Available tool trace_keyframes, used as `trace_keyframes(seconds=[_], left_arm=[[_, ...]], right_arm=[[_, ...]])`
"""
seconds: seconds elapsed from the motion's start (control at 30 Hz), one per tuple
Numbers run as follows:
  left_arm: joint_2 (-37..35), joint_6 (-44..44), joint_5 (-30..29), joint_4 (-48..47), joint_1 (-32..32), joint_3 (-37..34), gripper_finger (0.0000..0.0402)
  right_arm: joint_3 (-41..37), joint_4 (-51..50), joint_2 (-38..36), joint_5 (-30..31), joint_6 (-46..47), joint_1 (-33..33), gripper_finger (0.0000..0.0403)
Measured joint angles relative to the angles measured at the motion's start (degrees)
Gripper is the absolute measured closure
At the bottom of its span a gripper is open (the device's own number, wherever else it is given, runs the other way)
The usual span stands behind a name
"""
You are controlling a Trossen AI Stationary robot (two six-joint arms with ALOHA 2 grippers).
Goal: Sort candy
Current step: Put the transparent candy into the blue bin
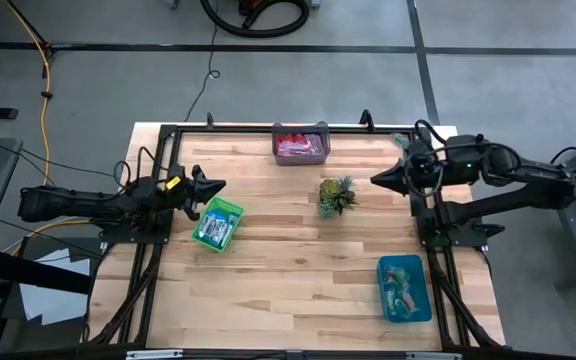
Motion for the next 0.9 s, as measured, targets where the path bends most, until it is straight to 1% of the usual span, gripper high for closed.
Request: trace_keyframes(seconds=[0.07, 0.23, 0.33, 0.4, 0.47, 0.53, 0.73, 0.8, 0.9], left_arm=[[-0.42, -0.02, 0.37, -1.58, 0.0, 0.0, 0.0401], [-0.38, -0.06, 0.57, -2.09, 0.02, 0.0, 0.0401], [-0.35, -0.06, 0.61, -2.27, 0.02, 0.0, 0.0401], [-0.35, -0.06, 0.63, -2.38, 0.02, 0.0, 0.0401], [-0.35, -0.06, 0.68, -2.43, 0.02, 0.0, 0.0401], [-0.35, -0.06, 0.7, -2.43, 0.04, 0.0, 0.0401], [-0.35, -0.05, 0.72, -2.47, 0.04, 0.02, 0.0401], [-0.35, -0.04, 0.74, -2.47, 0.02, 0.02, 0.0401], [-0.35, -0.04, 0.73, -2.49, 0.03, 0.02, 0.0402]], right_arm=[[0.0, -2.84, -1.34, 0.63, 0.75, 0.0, 0.0403], [-0.08, -9.14, -5.43, 1.83, 1.01, 0.0, 0.0403], [-0.09, -10.89, -8.61, 3.44, 0.69, 0.0, 0.0403], [-1.27, -10.0, -11.07, 3.77, -0.5, 0.0, 0.0403], [-4.93, -6.01, -14.35, 3.77, -2.02, 0.0, 0.0403], [-10.7, 0.24, -17.92, 3.79, -3.58, 0.0, 0.0403], [-32.91, 24.8, -27.22, 3.75, -4.59, -0.02, 0.0403], [-38.85, 30.19, -29.4, 3.75, -4.38, -0.04, 0.0403], [-44.81, 34.08, -32.56, 3.73, -2.53, -0.04, 0.0403]])
